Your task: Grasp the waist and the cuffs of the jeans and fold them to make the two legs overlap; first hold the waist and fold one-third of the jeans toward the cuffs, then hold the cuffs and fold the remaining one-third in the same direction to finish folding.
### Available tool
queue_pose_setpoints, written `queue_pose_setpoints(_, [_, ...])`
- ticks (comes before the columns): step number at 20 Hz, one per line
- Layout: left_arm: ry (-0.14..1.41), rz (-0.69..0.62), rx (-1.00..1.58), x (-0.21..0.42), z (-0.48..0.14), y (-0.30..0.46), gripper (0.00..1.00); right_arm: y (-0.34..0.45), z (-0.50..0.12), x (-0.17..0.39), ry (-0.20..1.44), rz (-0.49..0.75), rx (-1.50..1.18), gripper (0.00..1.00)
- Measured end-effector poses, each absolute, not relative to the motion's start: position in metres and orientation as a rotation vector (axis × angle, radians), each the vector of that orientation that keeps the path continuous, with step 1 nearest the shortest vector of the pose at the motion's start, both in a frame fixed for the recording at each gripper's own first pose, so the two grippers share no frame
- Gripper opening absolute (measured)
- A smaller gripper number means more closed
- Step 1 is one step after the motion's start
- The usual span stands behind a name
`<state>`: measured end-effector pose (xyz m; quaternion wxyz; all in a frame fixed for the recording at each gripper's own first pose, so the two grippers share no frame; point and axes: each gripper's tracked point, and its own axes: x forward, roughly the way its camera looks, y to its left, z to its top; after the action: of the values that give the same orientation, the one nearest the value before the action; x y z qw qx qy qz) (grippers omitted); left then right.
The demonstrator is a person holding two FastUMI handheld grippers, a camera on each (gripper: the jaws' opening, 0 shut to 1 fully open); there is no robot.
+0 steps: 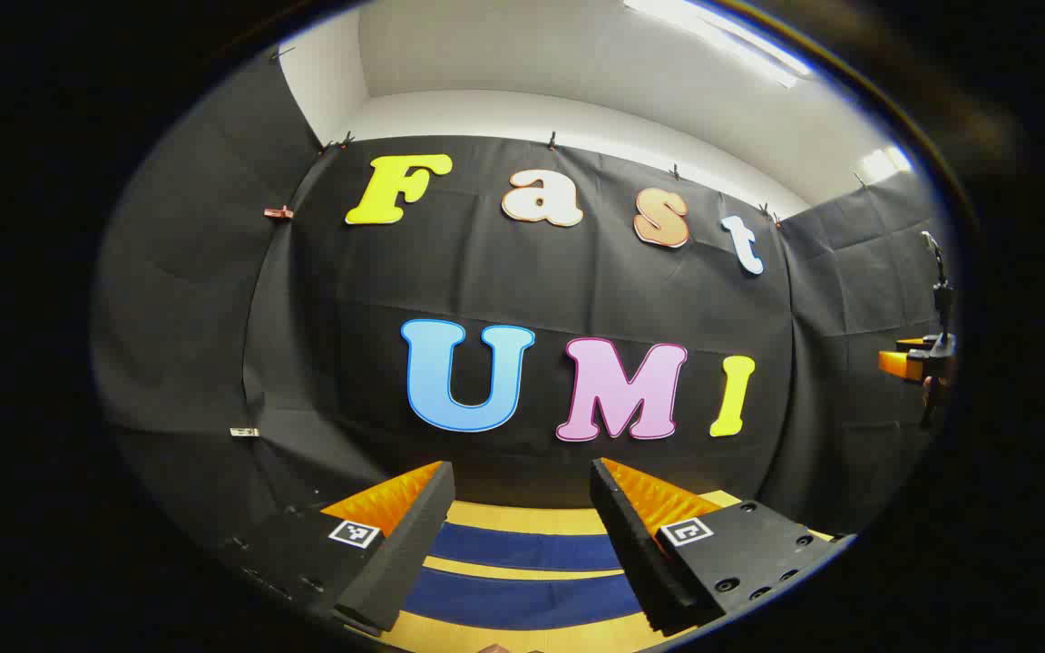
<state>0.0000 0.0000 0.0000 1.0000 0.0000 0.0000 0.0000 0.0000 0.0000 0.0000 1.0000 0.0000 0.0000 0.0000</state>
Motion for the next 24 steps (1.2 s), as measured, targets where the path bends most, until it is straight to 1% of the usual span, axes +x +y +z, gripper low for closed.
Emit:
queue_pose_setpoints(5, [-0.005,-0.001,0.025,-0.004,0.002,0.004,0.96,0.011,-0.006,-0.010,0.026,0.018,-0.008,0.96])
queue_pose_setpoints(11, [0.026,0.031,0.031,-0.010,-0.003,0.018,0.96,0.043,-0.012,-0.017,0.050,0.116,-0.026,0.95])
queue_pose_setpoints(15, [0.046,0.045,0.040,-0.013,-0.009,0.029,0.97,0.058,-0.017,-0.018,0.042,0.153,-0.080,0.96])
queue_pose_setpoints(17, [0.054,0.047,0.056,-0.013,-0.013,0.034,0.97,0.059,-0.028,-0.016,0.065,0.164,-0.111,0.95])
queue_pose_setpoints(19, [0.064,0.020,0.079,-0.011,-0.018,0.035,0.96,0.061,-0.038,-0.011,0.091,0.182,-0.151,0.95])
queue_pose_setpoints(20, [0.067,-0.016,0.090,-0.008,-0.021,0.032,0.96,0.064,-0.044,-0.009,0.103,0.205,-0.171,0.96])
queue_pose_setpoints(21, [0.082,-0.078,0.116,-0.007,-0.027,0.026,0.96,0.067,-0.049,-0.007,0.116,0.235,-0.193,0.97])
queue_pose_setpoints(22, [0.108,-0.134,0.163,-0.004,-0.035,0.025,0.94,0.070,-0.057,-0.005,0.131,0.270,-0.217,0.96])
queue_pose_setpoints(24, [0.162,-0.211,0.297,0.003,-0.053,0.036,0.96,0.069,-0.078,0.002,0.185,0.332,-0.287,0.96])
